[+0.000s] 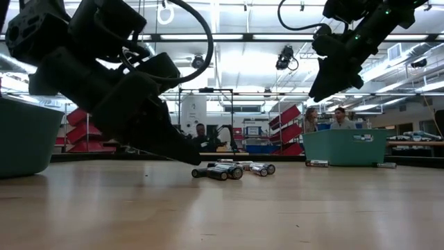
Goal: Sort batteries
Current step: Put the black battery into the green bin
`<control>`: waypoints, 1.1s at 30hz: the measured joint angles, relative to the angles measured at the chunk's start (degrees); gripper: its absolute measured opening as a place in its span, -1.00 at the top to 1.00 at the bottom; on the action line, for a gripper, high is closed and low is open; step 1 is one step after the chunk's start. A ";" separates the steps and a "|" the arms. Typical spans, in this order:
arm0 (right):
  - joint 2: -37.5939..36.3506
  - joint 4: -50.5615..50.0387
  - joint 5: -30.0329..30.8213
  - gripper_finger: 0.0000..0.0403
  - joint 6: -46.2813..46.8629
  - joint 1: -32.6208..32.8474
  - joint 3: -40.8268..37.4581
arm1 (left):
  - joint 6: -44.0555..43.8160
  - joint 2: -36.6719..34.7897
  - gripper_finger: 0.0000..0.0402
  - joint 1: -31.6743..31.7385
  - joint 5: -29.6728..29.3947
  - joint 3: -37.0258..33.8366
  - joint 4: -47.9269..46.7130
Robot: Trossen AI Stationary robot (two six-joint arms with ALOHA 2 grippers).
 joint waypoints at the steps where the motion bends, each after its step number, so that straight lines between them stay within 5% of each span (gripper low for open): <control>1: 0.00 0.00 0.00 0.35 0.00 0.00 0.00 | 0.00 0.69 0.19 0.00 -0.02 0.00 0.80; 20: 0.00 0.24 0.00 0.35 -0.02 0.00 0.00 | -2.82 3.57 0.21 0.02 -2.74 0.46 0.52; 33: 0.00 0.24 0.00 0.35 -0.86 0.00 0.00 | -3.03 3.57 0.86 0.04 -5.38 0.28 -0.21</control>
